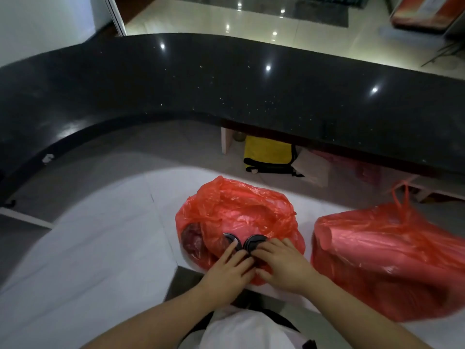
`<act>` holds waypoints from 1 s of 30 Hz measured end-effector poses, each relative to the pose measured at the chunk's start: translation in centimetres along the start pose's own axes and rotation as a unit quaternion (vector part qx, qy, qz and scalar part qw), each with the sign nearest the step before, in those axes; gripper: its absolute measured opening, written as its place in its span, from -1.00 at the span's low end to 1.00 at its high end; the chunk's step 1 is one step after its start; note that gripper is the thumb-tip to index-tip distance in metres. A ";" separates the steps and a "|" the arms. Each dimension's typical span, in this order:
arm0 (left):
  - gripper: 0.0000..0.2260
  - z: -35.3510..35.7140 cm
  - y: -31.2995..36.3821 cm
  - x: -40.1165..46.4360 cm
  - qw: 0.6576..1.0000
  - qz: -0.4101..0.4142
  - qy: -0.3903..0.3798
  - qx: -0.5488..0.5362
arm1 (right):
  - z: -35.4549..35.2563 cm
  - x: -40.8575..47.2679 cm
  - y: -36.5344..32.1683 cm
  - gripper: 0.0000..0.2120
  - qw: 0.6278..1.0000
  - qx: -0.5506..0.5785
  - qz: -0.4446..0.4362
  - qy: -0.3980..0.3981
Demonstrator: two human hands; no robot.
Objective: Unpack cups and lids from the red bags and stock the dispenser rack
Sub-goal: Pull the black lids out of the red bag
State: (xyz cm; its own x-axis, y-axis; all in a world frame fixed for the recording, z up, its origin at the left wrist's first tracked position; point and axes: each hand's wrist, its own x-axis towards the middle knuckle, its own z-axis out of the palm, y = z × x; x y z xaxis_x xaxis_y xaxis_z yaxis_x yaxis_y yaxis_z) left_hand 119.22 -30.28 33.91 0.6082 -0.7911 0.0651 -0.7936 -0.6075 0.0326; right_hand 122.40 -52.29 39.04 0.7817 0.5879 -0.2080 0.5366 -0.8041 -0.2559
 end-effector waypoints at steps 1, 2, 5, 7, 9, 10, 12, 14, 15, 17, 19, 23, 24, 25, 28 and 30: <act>-0.66 0.0 0.1 -0.1 1.000 -0.002 0.000 -0.017 | -0.1 0.0 0.2 -0.53 1.000 -0.005 0.006 -0.018; -0.64 0.0 0.1 -0.2 0.999 -0.010 0.001 -0.039 | -0.1 -0.3 0.5 -0.54 1.000 -0.008 0.015 -0.021; -0.65 -0.3 -0.2 -0.3 0.995 -0.036 0.023 -0.090 | 0.4 -1.7 1.2 -0.54 0.998 -0.006 0.054 -0.019; -0.70 -0.8 -0.4 0.2 0.989 -0.060 0.057 -0.125 | 1.1 -2.7 1.4 -0.54 0.998 0.000 0.069 -0.011; -0.73 -1.6 -1.0 1.2 0.978 -0.100 0.089 -0.160 | 1.9 -3.4 1.4 -0.53 0.996 0.001 0.087 -0.021; -0.74 -2.1 -1.3 1.8 0.974 -0.122 0.092 -0.169 | 2.3 -3.6 1.3 -0.51 0.995 -0.002 0.095 -0.038; -0.72 -3.0 -2.3 3.3 0.969 -0.160 0.047 -0.181 | 3.1 -4.0 1.2 -0.49 0.991 -0.004 0.109 -0.073; -0.66 -3.5 -3.3 5.0 0.962 -0.192 -0.045 -0.190 | 3.7 -4.1 1.2 -0.53 0.988 0.015 0.124 -0.085; -0.61 -3.6 -3.6 5.9 0.953 -0.207 -0.095 -0.198 | 3.9 -4.1 1.1 -0.55 0.987 0.028 0.132 -0.082; -0.50 -3.5 -4.2 7.6 0.929 -0.232 -0.187 -0.217 | 4.0 -3.9 1.0 -0.57 0.985 0.050 0.152 -0.070; -0.45 -3.3 -4.6 8.9 0.908 -0.248 -0.243 -0.234 | 4.0 -3.6 0.9 -0.56 0.982 0.058 0.165 -0.065; -0.39 -2.6 -4.7 10.5 0.891 -0.260 -0.299 -0.222 | 4.0 -3.1 0.8 -0.59 0.979 0.066 0.176 -0.072; -0.36 -2.5 -4.7 10.9 0.892 -0.256 -0.308 -0.208 | 4.0 -3.0 0.7 -0.60 0.979 0.069 0.178 -0.073; -0.34 -2.4 -4.6 11.2 0.893 -0.255 -0.313 -0.197 | 4.0 -3.0 0.6 -0.60 0.979 0.068 0.178 -0.075; -0.27 -2.4 -4.6 11.8 0.883 -0.273 -0.321 -0.207 | 4.2 -3.1 0.7 -0.62 0.978 0.078 0.180 -0.074; -0.24 -2.5 -4.7 11.9 0.865 -0.304 -0.310 -0.251 | 4.2 -3.1 0.8 -0.62 0.976 0.096 0.185 -0.069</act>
State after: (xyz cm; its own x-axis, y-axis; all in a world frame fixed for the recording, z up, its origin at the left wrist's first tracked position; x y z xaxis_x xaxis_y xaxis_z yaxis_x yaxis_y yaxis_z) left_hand 130.12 -36.67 37.07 0.6822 -0.3178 -0.6585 -0.1361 -0.9400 0.3128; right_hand 119.08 -54.42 35.49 0.8535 0.2782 -0.4407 0.1469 -0.9397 -0.3088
